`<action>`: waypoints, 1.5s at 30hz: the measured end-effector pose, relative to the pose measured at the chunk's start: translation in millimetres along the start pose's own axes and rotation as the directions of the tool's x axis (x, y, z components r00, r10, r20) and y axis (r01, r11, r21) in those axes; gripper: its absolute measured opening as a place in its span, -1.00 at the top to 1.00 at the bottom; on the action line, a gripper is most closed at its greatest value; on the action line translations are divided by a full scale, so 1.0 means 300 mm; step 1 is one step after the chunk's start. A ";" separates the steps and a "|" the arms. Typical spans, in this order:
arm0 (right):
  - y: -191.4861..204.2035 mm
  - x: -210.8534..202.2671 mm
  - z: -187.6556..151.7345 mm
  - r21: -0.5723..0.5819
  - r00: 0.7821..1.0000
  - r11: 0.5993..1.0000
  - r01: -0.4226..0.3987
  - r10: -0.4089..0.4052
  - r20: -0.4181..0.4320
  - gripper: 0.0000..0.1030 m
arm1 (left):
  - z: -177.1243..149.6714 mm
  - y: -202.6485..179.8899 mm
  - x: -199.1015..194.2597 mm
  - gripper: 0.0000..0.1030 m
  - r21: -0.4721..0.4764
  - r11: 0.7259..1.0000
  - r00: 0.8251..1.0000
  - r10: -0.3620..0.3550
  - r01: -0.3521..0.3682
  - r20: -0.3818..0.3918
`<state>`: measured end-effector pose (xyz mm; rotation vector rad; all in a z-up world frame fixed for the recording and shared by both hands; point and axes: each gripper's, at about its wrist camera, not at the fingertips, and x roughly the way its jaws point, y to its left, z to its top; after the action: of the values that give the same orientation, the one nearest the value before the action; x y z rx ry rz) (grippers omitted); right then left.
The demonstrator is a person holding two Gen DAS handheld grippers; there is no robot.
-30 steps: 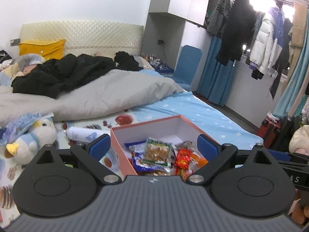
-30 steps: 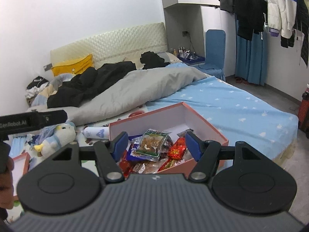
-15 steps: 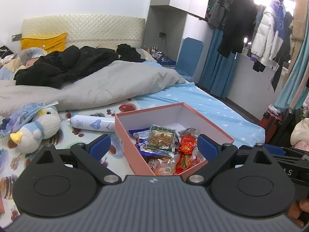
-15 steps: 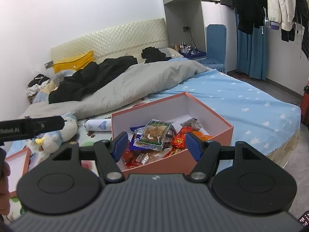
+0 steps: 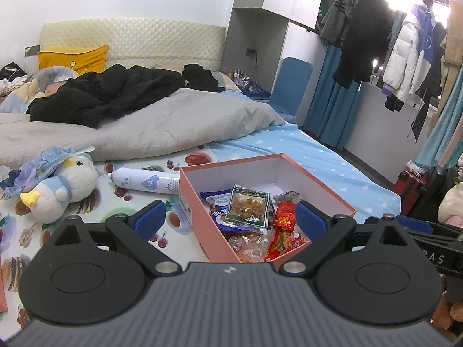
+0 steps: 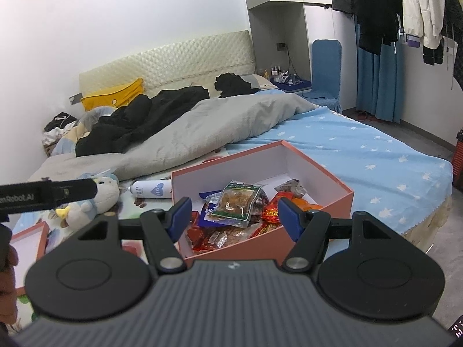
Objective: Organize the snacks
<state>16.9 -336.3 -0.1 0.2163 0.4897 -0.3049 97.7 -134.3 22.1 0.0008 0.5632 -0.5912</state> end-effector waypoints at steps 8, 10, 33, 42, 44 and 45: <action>0.012 0.002 -0.001 -0.018 1.000 1.000 0.015 -0.015 0.003 -0.53 | 0.006 0.002 0.007 -0.97 -0.003 1.000 1.000 0.004 -0.004 -0.009; 0.008 -0.001 0.000 -0.016 1.000 1.000 0.018 -0.018 0.017 -1.00 | 0.007 0.001 0.010 -0.99 -0.001 1.000 1.000 0.011 -0.011 -0.011; -0.005 0.003 0.008 -0.025 0.998 0.998 0.057 -0.057 0.014 -1.00 | 0.015 -0.012 0.026 -1.00 0.011 1.000 0.999 0.022 -0.022 -0.036; 0.005 0.008 0.012 -0.028 0.999 0.998 0.053 -0.053 -0.001 -1.00 | 0.011 -0.008 0.028 -1.00 0.014 1.000 0.999 0.027 -0.026 -0.034; -0.001 0.004 0.013 -0.020 0.999 0.999 0.038 -0.038 -0.008 -1.00 | 0.009 -0.006 0.025 -1.00 0.023 0.999 0.999 0.037 -0.036 -0.030; -0.003 0.001 0.014 -0.017 0.999 0.999 0.039 -0.040 -0.004 -1.00 | 0.007 -0.005 0.024 -1.00 0.020 0.999 0.999 0.041 -0.040 -0.032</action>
<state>18.6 -338.5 3.1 0.1908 0.5008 -0.3387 102.8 -139.7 20.4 0.0405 0.5876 -0.5582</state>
